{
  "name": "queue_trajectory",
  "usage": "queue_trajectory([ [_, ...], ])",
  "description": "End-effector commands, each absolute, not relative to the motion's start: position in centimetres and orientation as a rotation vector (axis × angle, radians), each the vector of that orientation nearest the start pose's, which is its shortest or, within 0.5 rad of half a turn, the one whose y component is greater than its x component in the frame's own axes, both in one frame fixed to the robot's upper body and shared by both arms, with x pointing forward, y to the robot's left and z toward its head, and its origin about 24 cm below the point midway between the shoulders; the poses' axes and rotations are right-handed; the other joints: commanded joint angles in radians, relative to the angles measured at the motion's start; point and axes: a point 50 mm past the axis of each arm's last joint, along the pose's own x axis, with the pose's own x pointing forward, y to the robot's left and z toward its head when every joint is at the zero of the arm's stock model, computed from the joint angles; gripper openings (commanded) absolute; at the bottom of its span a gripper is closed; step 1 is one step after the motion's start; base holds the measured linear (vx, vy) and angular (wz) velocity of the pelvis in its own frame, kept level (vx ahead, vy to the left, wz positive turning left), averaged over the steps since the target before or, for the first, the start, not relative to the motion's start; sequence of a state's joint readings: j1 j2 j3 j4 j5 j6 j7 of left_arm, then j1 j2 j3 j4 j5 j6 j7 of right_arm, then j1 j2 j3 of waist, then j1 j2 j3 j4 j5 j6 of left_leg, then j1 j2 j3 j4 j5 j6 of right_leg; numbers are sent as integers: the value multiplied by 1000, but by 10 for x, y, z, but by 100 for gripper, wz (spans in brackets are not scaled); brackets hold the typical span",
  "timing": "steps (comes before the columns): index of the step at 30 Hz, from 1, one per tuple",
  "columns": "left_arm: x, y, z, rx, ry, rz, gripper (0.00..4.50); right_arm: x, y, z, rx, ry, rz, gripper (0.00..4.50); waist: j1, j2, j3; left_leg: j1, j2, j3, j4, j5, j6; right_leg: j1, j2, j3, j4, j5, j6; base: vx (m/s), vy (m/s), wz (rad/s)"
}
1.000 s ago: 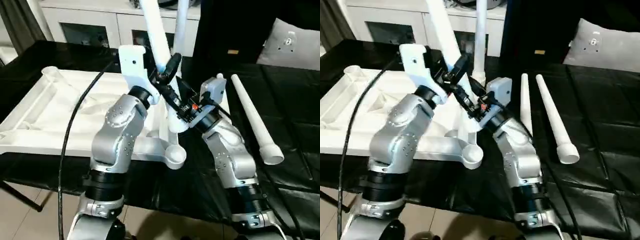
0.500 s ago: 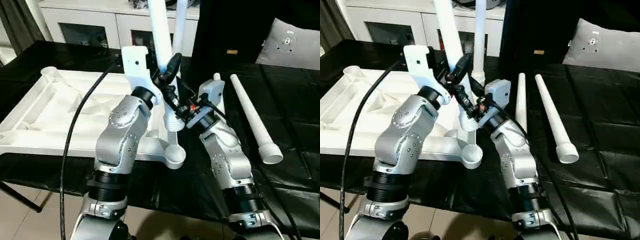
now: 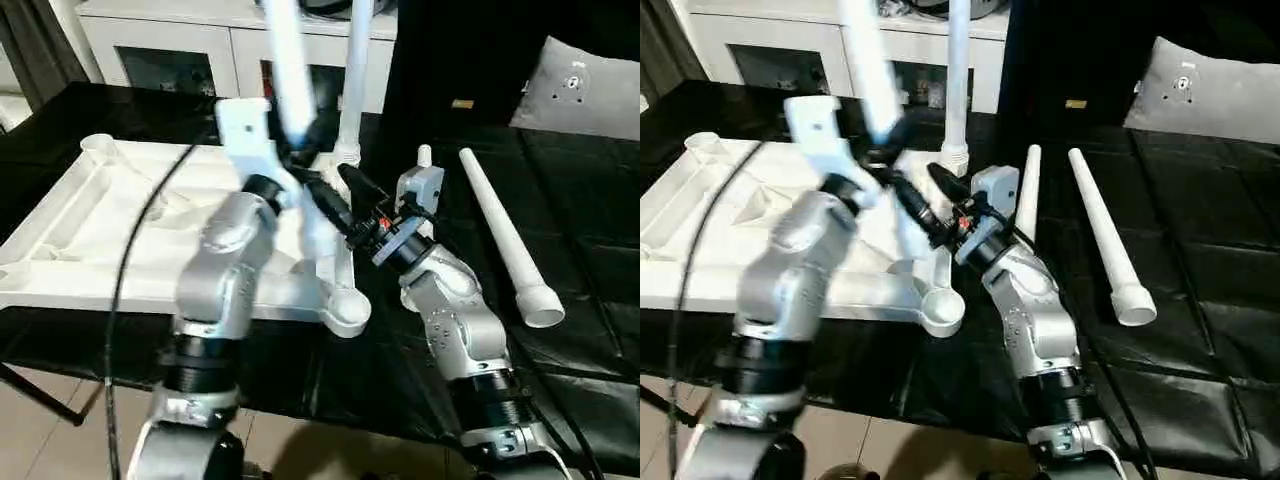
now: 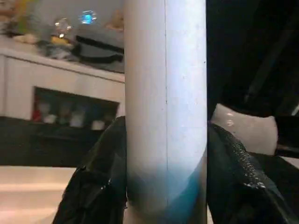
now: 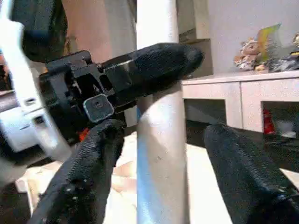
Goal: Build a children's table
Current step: Pick table leg
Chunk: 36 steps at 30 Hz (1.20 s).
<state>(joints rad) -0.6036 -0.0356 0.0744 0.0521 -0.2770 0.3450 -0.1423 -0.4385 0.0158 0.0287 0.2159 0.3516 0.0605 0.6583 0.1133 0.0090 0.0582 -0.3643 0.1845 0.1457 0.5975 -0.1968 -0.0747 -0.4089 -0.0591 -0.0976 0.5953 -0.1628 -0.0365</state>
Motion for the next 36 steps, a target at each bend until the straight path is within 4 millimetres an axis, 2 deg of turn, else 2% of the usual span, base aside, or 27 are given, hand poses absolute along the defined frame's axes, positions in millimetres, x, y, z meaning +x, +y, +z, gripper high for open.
queue_trajectory([
  [1,341,92,184,-280,-212,-405,184,311,-79,118,287,-236,859,347,2,5,-78,-1,40,-4,-61,-91,62,69,-84,56,-63,-172,-141,0,0,0],
  [2,342,95,185,-311,-208,-428,184,313,-88,118,325,-183,850,356,1,0,-78,-2,40,-4,-61,-91,63,70,-84,56,-63,-174,-141,0,0,0],
  [4,342,96,186,-334,-205,-447,184,315,-95,118,348,-160,840,365,6,4,-77,1,41,-4,-61,-89,64,68,-82,56,-63,-183,-147,0,0,0],
  [7,339,100,185,-400,-178,-553,184,322,-116,121,382,-111,808,384,7,-2,-76,-2,36,-1,-60,-100,56,71,-86,55,-66,-225,-140,0,0,0],
  [9,338,101,184,-428,-169,-596,184,323,-121,123,399,-101,815,384,8,-5,-75,-2,35,0,-60,-95,56,69,-85,54,-69,-252,-131,0,0,0],
  [11,335,101,184,-464,-163,-649,184,322,-125,127,413,-105,843,384,9,-4,-76,-2,33,1,-58,-92,59,69,-85,53,-70,-262,-128,0,0,0],
  [12,331,103,186,-523,-162,-720,184,319,-128,131,412,-103,907,384,9,-8,-76,-5,34,1,-58,-85,63,72,-85,52,-70,-258,-132,0,0,0],
  [14,327,105,190,-578,-169,-789,184,313,-132,134,430,-70,988,384,10,-8,-77,-4,33,2,-55,-72,73,73,-82,52,-66,-238,-142,0,0,0],
  [16,324,105,193,-605,-173,-840,184,310,-134,136,461,-59,1034,384,10,-10,-77,-6,35,1,-55,-65,79,73,-82,51,-65,-233,-142,0,0,0],
  [18,321,104,195,-619,-173,-878,184,308,-137,139,497,-53,1063,384,11,-10,-75,-5,31,4,-54,-74,80,70,-82,50,-72,-282,-129,0,0,0],
  [19,320,104,196,-623,-176,-899,184,307,-138,140,506,-52,1079,384,11,-13,-76,-5,32,4,-55,-73,79,70,-81,50,-73,-289,-124,0,0,0],
  [25,312,101,200,-622,-174,-992,184,303,-139,142,505,-27,1147,384,17,-11,-76,-4,35,3,-56,-71,59,68,-81,50,-72,-299,-109,0,0,0],
  [29,307,98,202,-595,-169,-1064,184,299,-137,143,455,8,1205,384,22,-11,-76,-4,34,4,-55,-64,59,68,-81,50,-73,-302,-101,0,0,0],
  [36,293,87,199,-420,-143,-1218,184,296,-133,140,304,83,1325,384,31,-14,-76,-2,36,4,-56,-68,51,65,-80,51,-73,-330,-79,0,0,0],
])
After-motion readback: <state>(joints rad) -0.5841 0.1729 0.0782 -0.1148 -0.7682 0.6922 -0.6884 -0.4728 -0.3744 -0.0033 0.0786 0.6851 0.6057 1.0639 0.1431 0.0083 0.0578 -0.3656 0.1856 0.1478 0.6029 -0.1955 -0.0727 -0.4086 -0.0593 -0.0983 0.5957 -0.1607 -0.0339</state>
